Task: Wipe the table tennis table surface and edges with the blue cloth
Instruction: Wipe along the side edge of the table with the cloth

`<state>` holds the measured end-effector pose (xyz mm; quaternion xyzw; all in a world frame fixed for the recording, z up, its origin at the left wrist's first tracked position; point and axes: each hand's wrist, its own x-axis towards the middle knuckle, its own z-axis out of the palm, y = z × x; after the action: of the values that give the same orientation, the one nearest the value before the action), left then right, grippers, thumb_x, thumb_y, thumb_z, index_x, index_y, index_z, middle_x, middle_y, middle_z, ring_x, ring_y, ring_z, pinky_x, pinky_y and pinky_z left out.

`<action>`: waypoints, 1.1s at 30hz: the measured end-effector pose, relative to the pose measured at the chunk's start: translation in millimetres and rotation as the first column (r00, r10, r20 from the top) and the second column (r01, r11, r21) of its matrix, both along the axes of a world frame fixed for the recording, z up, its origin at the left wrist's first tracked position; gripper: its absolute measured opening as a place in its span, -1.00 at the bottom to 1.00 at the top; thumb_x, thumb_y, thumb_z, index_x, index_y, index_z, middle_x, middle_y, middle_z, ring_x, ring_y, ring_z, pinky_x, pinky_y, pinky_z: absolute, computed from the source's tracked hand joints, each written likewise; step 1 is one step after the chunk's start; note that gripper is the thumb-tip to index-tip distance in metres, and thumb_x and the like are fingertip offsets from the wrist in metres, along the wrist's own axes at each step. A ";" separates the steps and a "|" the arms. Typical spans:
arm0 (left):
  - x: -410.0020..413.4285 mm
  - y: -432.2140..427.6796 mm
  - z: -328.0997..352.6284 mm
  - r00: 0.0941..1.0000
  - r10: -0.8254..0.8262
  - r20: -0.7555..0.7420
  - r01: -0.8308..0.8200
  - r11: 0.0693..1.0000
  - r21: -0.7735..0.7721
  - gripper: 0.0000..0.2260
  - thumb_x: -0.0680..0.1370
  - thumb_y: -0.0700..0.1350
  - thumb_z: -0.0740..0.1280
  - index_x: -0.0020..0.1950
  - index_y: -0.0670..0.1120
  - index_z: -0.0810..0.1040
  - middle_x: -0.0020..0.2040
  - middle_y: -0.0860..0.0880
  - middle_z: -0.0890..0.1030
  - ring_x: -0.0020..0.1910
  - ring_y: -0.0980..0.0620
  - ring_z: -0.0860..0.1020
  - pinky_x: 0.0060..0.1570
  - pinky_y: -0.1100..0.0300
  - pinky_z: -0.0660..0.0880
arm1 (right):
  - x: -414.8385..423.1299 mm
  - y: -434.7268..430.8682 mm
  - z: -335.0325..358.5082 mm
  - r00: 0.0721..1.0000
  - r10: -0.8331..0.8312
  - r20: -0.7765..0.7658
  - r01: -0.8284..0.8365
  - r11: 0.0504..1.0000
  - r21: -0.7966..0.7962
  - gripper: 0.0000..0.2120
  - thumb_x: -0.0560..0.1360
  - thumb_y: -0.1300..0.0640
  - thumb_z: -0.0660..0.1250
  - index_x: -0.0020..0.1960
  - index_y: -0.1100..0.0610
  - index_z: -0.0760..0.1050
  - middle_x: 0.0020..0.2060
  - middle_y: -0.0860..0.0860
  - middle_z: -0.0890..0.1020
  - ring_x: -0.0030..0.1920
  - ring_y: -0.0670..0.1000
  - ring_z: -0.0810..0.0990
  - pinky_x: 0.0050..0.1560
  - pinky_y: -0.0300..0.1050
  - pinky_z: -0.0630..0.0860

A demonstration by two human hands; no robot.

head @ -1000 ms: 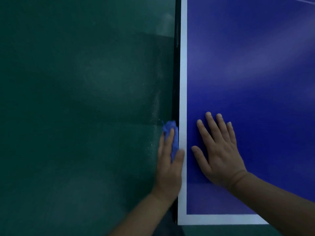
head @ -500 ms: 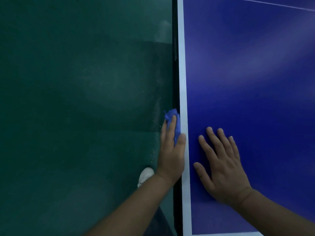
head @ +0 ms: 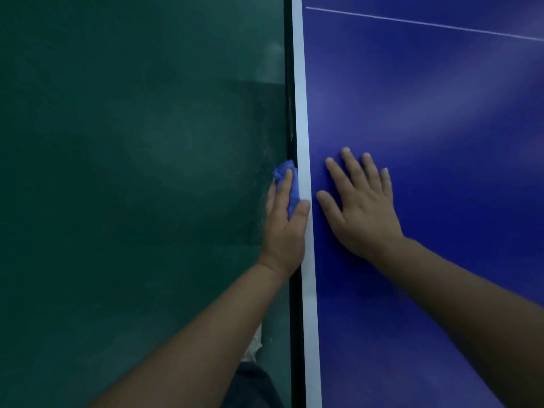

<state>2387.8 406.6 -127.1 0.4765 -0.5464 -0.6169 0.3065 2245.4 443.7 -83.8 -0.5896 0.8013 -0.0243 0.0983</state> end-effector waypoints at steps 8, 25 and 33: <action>33.9 87.7 -8.6 0.999 0.000 -0.035 0.002 0.998 0.057 -0.50 0.58 0.29 0.18 0.50 0.49 0.12 0.57 0.43 0.00 0.55 0.39 -0.08 0.49 0.18 0.01 | -3.4 -2.1 -8.6 1.000 -0.008 -0.024 0.008 1.000 -0.014 -0.37 0.62 -0.31 -0.06 0.62 -0.10 0.08 0.63 -0.05 0.06 0.63 0.11 -0.08 0.57 0.28 -0.09; 16.0 45.3 -3.7 0.996 0.029 -0.082 -0.026 0.999 0.047 -0.51 0.61 0.21 0.18 0.53 0.44 0.15 0.58 0.40 0.03 0.58 0.32 -0.07 0.48 0.33 0.01 | -0.8 -4.8 -7.7 1.000 -0.003 -0.017 0.003 1.000 -0.018 -0.38 0.62 -0.28 -0.03 0.62 -0.07 0.11 0.63 -0.03 0.08 0.63 0.14 -0.06 0.56 0.31 -0.05; -53.0 -103.2 2.6 0.989 0.119 -0.089 -0.111 0.990 0.088 -0.54 0.69 -0.17 0.19 0.60 0.03 0.26 0.63 0.03 0.14 0.59 0.17 0.08 0.58 0.06 0.09 | 0.0 -6.1 -4.0 1.000 -0.007 -0.028 0.008 0.999 0.042 -0.37 0.62 -0.29 -0.07 0.63 -0.08 0.06 0.64 -0.04 0.01 0.63 0.10 -0.14 0.56 0.30 -0.10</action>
<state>2334.8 303.5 -124.5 0.4901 -0.4769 -0.6420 0.3467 2245.4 437.6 -87.8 -0.5846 0.8052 0.0006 0.0995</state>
